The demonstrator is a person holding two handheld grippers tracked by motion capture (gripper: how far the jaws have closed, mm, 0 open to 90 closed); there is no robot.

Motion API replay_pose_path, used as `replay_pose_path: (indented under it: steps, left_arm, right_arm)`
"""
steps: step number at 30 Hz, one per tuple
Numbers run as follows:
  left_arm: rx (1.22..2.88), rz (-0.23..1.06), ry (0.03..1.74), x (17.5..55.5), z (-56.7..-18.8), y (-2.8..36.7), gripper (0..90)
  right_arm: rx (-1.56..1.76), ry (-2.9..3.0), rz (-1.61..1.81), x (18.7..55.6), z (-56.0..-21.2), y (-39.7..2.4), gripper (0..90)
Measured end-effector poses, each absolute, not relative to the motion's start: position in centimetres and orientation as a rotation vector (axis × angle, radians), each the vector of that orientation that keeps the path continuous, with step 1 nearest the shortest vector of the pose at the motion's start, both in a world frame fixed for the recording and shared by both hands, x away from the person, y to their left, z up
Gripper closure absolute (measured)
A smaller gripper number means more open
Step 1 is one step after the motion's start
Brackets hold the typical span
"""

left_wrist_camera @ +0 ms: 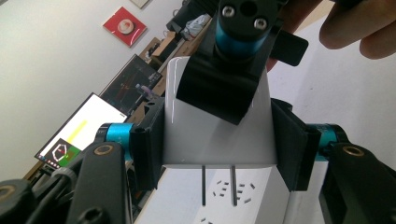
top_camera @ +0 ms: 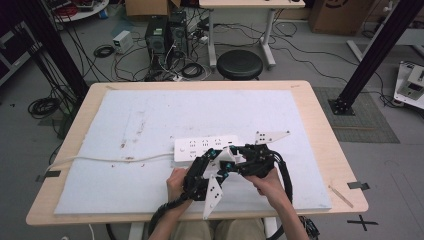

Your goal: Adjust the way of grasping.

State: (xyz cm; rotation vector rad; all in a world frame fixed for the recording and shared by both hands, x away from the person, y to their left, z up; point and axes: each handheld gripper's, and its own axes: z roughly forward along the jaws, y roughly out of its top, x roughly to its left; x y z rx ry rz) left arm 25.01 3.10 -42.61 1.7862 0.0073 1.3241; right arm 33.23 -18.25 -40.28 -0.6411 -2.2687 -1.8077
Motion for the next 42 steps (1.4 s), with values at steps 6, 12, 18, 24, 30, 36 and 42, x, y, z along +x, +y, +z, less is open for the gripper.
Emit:
replay_pose_path:
  steps: [6,12,18,24,30,36,42]
  left_arm:
    - [1.786,1.324,-0.001,24.99,-42.64,3.03,42.5]
    - [1.785,1.325,-0.006,24.97,-42.68,2.96,42.5]
    - [1.786,1.322,-0.016,24.93,-42.67,2.95,42.5]
    - [1.786,1.324,-0.029,24.87,-42.70,2.91,42.5]
    - [1.782,1.322,-0.034,24.87,-42.74,2.93,42.4]
    - [1.789,1.323,-0.043,24.86,-42.74,2.96,42.5]
    - [1.801,1.324,-0.045,24.86,-42.91,2.91,42.5]
  right_arm:
    - [-0.651,-2.264,-1.827,33.25,-40.43,-18.53,42.9]
    - [-0.651,-2.266,-1.831,33.21,-40.45,-18.58,48.2]
    - [-0.626,-2.275,-1.823,33.12,-40.46,-18.49,54.5]
    - [-0.611,-2.272,-1.831,33.11,-40.51,-18.39,57.9]
    - [-0.619,-2.256,-1.822,33.08,-40.58,-18.45,59.9]
    - [-0.620,-2.237,-1.826,33.07,-40.69,-18.57,62.7]
    - [-0.628,-2.271,-1.822,32.94,-40.78,-18.51,62.8]
